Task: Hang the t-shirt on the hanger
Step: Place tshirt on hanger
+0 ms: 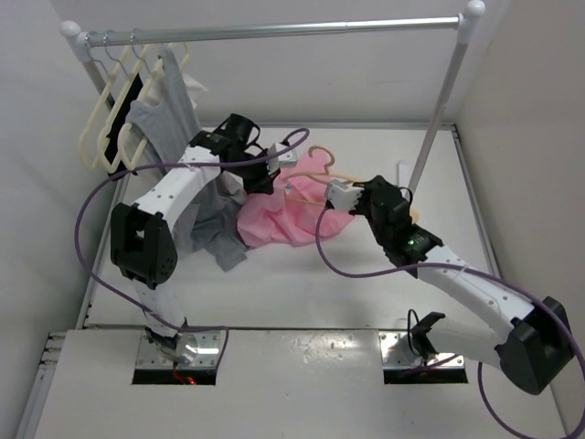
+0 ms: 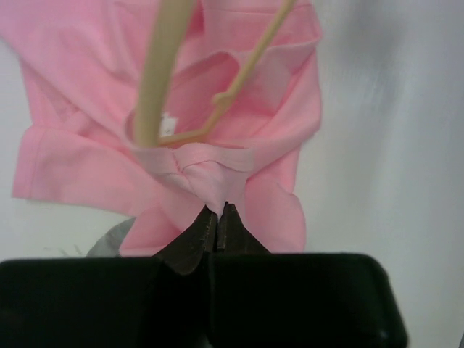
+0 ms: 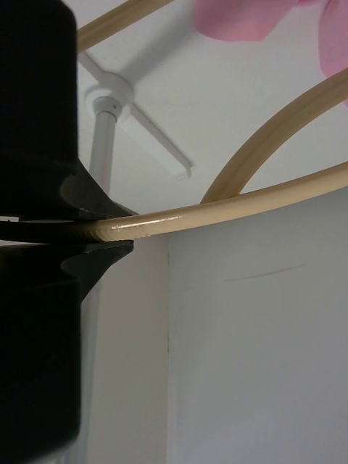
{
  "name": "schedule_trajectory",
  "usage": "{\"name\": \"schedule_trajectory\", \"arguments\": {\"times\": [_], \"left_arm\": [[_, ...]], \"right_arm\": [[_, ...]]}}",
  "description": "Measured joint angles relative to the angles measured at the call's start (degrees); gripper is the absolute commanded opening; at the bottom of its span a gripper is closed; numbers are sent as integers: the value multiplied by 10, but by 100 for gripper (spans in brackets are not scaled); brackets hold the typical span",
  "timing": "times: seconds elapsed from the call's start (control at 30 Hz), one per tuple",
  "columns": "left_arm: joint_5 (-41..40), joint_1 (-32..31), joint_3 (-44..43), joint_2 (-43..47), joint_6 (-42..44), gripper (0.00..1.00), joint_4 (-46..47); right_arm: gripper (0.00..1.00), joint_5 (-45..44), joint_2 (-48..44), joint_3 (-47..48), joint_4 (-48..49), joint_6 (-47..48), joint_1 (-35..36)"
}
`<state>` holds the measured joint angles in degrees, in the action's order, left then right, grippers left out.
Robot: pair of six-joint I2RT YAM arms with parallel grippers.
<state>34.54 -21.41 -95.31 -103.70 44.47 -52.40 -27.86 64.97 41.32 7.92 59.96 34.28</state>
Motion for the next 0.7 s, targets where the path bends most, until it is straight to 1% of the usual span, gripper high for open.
{"name": "schedule_trajectory", "arguments": {"times": [0.17,0.27,0.47,0.7], "left_arm": [[-37,4,-15,0,-38,0,30],[-43,5,-26,0,-60,0,40],[-19,5,-42,0,-89,0,43],[12,5,-91,0,-107,0,35]], "right_arm": [[0,3,-59,-28,-21,-48,0],[0,9,-89,-37,-24,-82,0],[0,12,-99,-59,-24,-123,3],[0,18,-97,-71,-23,-141,12]]}}
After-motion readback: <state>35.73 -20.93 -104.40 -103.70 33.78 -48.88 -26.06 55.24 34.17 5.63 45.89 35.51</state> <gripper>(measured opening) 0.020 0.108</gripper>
